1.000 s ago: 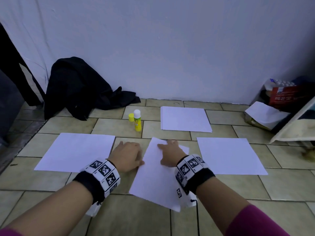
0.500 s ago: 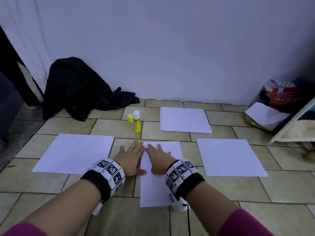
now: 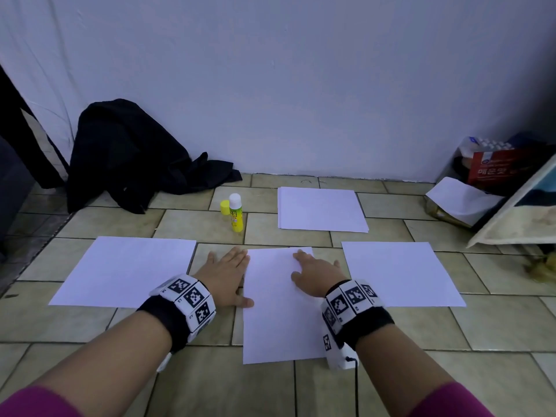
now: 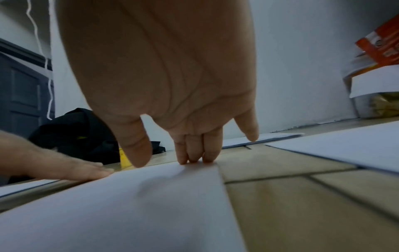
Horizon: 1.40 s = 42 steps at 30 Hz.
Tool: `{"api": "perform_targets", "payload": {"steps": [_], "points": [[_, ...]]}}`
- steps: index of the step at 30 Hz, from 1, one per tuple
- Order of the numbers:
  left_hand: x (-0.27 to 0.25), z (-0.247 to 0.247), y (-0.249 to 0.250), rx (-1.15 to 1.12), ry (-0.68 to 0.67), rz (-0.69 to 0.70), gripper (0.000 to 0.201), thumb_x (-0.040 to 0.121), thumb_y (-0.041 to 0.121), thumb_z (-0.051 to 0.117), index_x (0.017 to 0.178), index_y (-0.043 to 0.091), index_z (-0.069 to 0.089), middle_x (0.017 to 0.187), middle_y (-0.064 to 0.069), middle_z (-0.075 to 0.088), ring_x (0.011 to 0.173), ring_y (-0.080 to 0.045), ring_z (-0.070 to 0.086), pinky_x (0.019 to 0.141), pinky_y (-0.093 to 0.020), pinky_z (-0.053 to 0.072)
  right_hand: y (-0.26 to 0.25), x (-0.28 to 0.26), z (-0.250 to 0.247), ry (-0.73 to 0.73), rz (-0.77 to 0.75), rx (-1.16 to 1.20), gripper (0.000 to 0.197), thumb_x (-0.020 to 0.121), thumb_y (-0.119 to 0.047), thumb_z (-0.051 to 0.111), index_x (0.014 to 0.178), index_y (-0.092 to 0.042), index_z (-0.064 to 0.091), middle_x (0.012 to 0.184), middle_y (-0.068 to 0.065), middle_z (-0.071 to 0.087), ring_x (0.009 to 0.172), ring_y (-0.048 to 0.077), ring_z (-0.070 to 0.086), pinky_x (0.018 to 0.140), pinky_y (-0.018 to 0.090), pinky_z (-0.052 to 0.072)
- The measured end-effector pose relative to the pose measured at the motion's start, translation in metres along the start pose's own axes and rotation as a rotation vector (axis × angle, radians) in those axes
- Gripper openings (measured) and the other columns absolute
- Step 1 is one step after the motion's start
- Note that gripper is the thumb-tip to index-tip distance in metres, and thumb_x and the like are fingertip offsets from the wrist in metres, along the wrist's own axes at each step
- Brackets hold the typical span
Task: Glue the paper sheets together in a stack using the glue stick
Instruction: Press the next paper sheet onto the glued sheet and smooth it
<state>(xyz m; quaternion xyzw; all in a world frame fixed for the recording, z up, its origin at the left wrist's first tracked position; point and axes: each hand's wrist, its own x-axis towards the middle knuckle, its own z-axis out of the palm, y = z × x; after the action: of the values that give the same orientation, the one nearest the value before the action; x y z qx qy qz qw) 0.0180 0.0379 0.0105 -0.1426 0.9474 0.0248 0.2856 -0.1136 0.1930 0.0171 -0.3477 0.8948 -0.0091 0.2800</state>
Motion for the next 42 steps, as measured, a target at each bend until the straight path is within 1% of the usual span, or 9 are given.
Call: {"api": "perform_targets", "payload": {"steps": [5, 9, 12, 15, 19, 26, 32, 37, 42], "points": [[-0.007, -0.004, 0.006, 0.005, 0.053, -0.034, 0.1, 0.086, 0.065, 0.051, 0.153, 0.008, 0.003, 0.162, -0.005, 0.0, 0.148, -0.019, 0.007, 0.119, -0.048, 0.012, -0.018, 0.0, 0.007, 0.023, 0.033, -0.145, 0.089, 0.087, -0.06, 0.053, 0.15, -0.01, 0.016, 0.159, 0.008, 0.014, 0.146, 0.026, 0.015, 0.115, 0.048, 0.018], [-0.017, -0.012, 0.02, 0.153, 0.164, -0.101, 0.061, 0.092, 0.062, 0.042, 0.121, 0.011, 0.055, 0.126, -0.009, 0.056, 0.113, -0.024, 0.053, 0.096, -0.036, 0.033, -0.041, -0.014, 0.023, 0.192, 0.039, -0.312, 0.045, 0.094, -0.035, 0.052, 0.132, -0.011, 0.041, 0.138, 0.014, 0.031, 0.123, 0.03, 0.035, 0.084, 0.033, 0.036], [-0.022, -0.012, 0.02, 0.177, 0.241, -0.102, 0.033, 0.099, 0.035, 0.041, 0.107, 0.012, 0.062, 0.113, -0.008, 0.062, 0.095, -0.024, 0.058, 0.077, -0.031, 0.034, -0.05, -0.015, 0.036, 0.153, -0.037, -0.217, 0.044, 0.096, -0.028, 0.049, 0.134, -0.01, 0.036, 0.138, 0.013, 0.029, 0.122, 0.032, 0.036, 0.081, 0.033, 0.037], [-0.017, -0.002, 0.005, -0.009, 0.255, -0.019, 0.041, 0.093, 0.034, 0.053, 0.127, 0.012, 0.05, 0.134, -0.008, 0.048, 0.118, -0.023, 0.046, 0.091, -0.033, 0.04, -0.048, -0.013, 0.037, 0.084, -0.213, -0.226, 0.062, 0.095, -0.032, 0.053, 0.147, -0.015, 0.024, 0.145, 0.016, 0.021, 0.13, 0.037, 0.026, 0.095, 0.042, 0.04], [-0.011, 0.012, -0.013, -0.159, 0.095, 0.014, 0.084, 0.094, 0.048, 0.05, 0.154, 0.014, 0.001, 0.161, 0.002, -0.006, 0.148, -0.019, -0.001, 0.118, -0.049, 0.016, -0.032, -0.011, 0.022, 0.08, -0.323, -0.162, 0.063, 0.094, -0.033, 0.054, 0.149, -0.025, 0.027, 0.148, 0.008, 0.026, 0.135, 0.028, 0.024, 0.106, 0.044, 0.034], [-0.008, 0.014, -0.017, -0.057, 0.12, 0.008, 0.082, 0.091, 0.058, 0.049, 0.149, 0.012, 0.016, 0.159, -0.005, -0.012, 0.147, -0.024, -0.014, 0.119, -0.047, 0.007, 0.031, -0.01, 0.001, 0.061, -0.071, -0.078, 0.103, 0.082, -0.052, 0.066, 0.153, -0.015, 0.001, 0.161, 0.0, 0.003, 0.147, 0.019, 0.009, 0.115, 0.05, 0.018], [0.01, 0.013, -0.026, -0.223, -0.004, 0.046, 0.095, 0.087, 0.058, 0.058, 0.15, 0.009, 0.006, 0.158, -0.002, -0.024, 0.145, -0.019, -0.022, 0.119, -0.044, -0.002, 0.04, -0.011, -0.003, 0.069, -0.048, 0.023, 0.114, 0.08, -0.051, 0.07, 0.152, -0.007, -0.007, 0.16, 0.006, 0.011, 0.145, 0.023, 0.021, 0.118, 0.044, 0.006], [0.014, 0.013, -0.027, -0.235, -0.043, 0.033, 0.109, 0.086, 0.057, 0.058, 0.151, 0.009, -0.015, 0.157, -0.001, -0.027, 0.146, -0.018, -0.021, 0.119, -0.044, -0.001, 0.04, -0.018, -0.006, 0.1, -0.075, 0.144, 0.11, 0.078, -0.043, 0.075, 0.153, -0.011, 0.001, 0.148, 0.006, 0.039, 0.136, 0.026, 0.036, 0.113, 0.036, 0.025], [0.012, 0.014, -0.027, -0.23, -0.053, 0.048, 0.108, 0.088, 0.059, 0.055, 0.15, 0.009, -0.019, 0.156, -0.002, -0.029, 0.145, -0.018, -0.023, 0.119, -0.045, -0.003, 0.051, -0.019, 0.002, 0.301, -0.101, 0.75, 0.091, 0.072, -0.025, 0.083, 0.146, -0.03, 0.03, 0.136, -0.005, 0.045, 0.12, 0.023, 0.052, 0.101, 0.04, 0.045]]}}
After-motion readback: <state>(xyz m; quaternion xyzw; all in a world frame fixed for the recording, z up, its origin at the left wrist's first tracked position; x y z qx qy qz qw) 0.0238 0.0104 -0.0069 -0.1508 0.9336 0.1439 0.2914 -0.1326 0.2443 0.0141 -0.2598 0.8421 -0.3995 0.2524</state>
